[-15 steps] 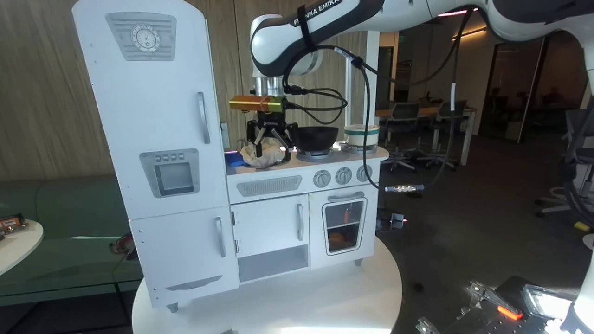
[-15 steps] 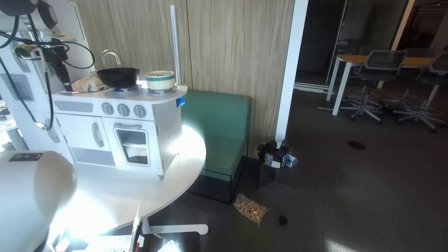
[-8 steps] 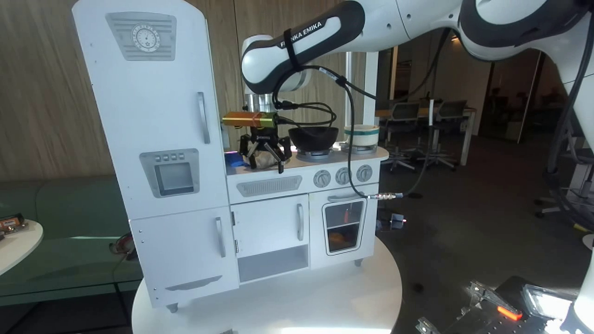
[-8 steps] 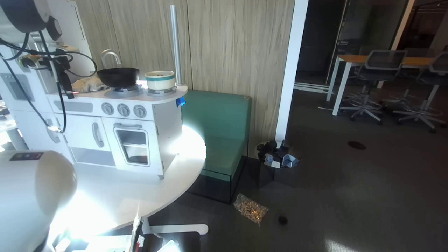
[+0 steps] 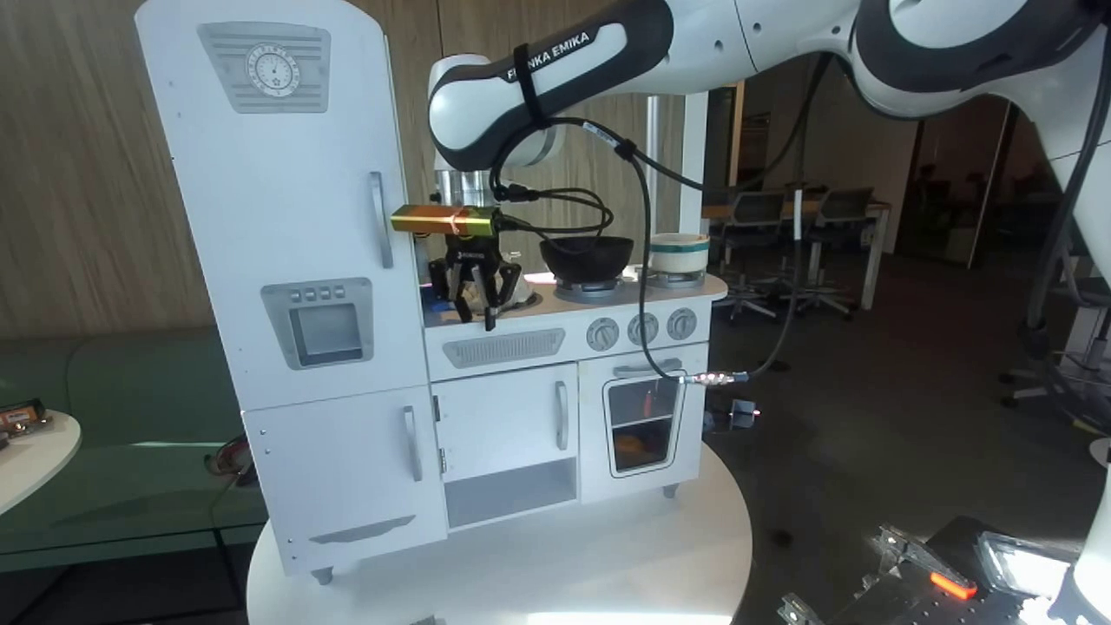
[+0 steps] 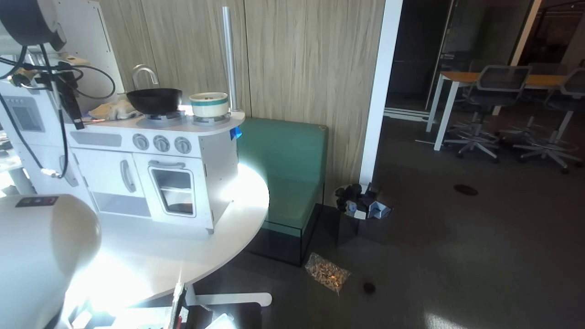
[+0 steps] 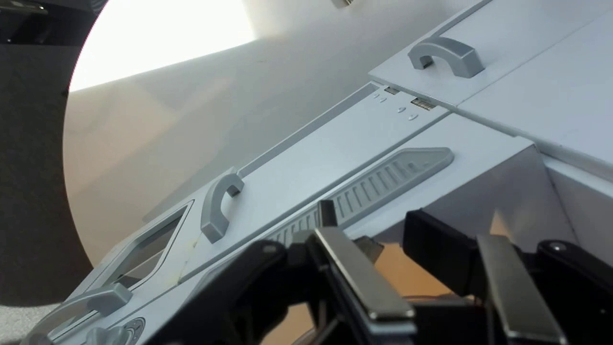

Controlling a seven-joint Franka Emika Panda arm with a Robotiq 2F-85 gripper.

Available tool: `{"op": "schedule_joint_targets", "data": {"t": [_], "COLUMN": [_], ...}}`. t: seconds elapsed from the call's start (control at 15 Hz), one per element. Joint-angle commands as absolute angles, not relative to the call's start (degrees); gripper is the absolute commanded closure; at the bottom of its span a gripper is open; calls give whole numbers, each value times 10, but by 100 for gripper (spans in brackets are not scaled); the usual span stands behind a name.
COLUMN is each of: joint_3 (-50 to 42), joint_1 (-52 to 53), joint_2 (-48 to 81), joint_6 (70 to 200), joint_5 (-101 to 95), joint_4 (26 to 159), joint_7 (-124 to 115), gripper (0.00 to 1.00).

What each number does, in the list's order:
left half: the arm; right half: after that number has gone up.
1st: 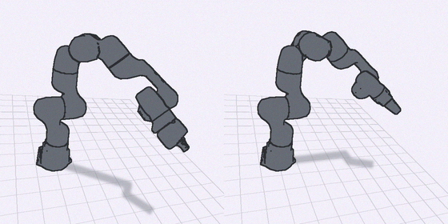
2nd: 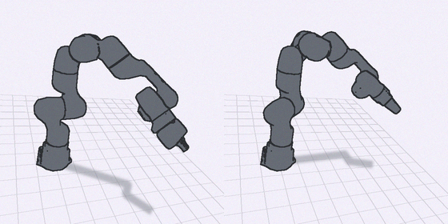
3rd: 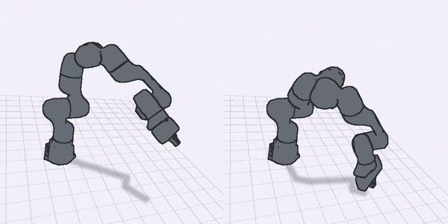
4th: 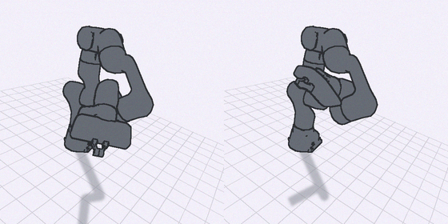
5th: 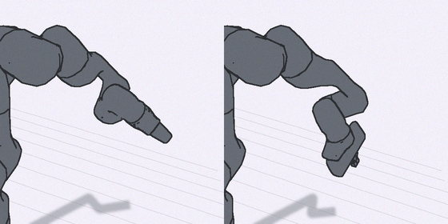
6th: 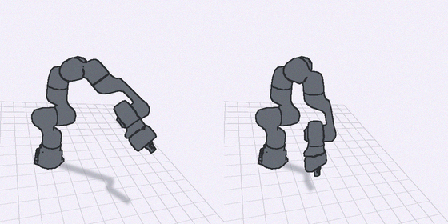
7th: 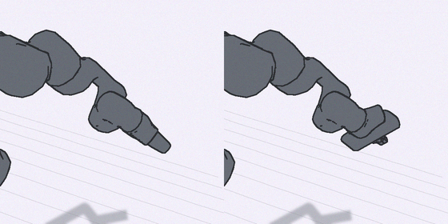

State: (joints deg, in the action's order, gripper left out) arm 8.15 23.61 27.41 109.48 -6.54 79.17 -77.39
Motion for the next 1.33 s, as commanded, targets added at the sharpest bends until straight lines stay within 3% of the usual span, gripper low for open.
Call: {"op": "schedule_joint_targets", "data": {"t": [0.0, 0.07, 0.27, 0.4, 0.67, 0.73, 0.87, 1.27], "joint_3": [77, 77, 75, 74, 74, 73, 72, 70], "joint_1": [240, 238, 233, 234, 233, 233, 234, 239], "joint_2": [262, 262, 263, 261, 257, 255, 251, 246], "joint_6": [1086, 1085, 1081, 1077, 1072, 1072, 1068, 1020], "joint_5": [-69, -67, -65, -67, -66, -68, -69, -85], "joint_4": [790, 789, 789, 790, 790, 792, 793, 778], "joint_7": [-774, -772, -770, -772, -771, -773, -774, -775], "gripper": [88, 96, 95, 100, 97, 73, 71, 27]}}
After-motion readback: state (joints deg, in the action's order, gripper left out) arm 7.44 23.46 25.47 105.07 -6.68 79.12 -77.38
